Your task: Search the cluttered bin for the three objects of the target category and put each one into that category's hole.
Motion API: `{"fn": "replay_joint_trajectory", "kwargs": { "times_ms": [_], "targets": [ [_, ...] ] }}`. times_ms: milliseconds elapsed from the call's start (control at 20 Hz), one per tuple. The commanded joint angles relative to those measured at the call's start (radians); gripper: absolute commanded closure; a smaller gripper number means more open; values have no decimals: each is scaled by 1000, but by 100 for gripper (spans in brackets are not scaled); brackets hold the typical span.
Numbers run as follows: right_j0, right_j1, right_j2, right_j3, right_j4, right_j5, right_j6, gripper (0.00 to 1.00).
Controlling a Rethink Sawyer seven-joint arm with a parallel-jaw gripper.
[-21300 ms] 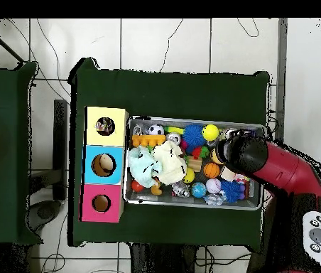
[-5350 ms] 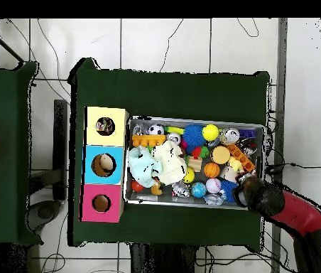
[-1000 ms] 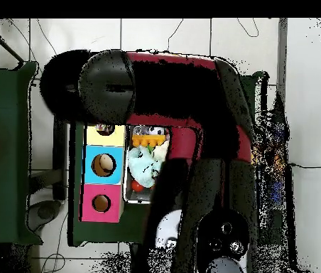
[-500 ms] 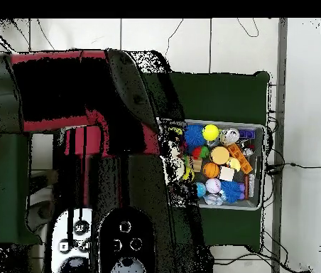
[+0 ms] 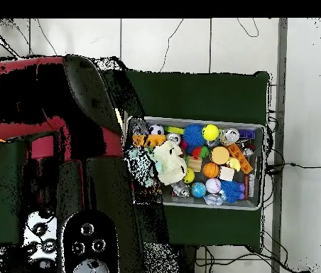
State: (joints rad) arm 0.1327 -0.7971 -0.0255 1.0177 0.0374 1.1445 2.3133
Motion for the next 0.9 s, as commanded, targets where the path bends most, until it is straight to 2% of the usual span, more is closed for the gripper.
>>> {"fn": "replay_joint_trajectory", "kwargs": {
  "times_ms": [50, 250, 500, 900],
  "targets": [
    [-58, 107, -10, 20, -3, 12, 181, 100],
    [-56, 133, -25, -22, -30, 37, 169, 100],
    [-69, 149, -24, 17, -20, 1, 143, 100],
    [-97, 178, -38, -44, -17, 55, 129, 100]
  ]
}}
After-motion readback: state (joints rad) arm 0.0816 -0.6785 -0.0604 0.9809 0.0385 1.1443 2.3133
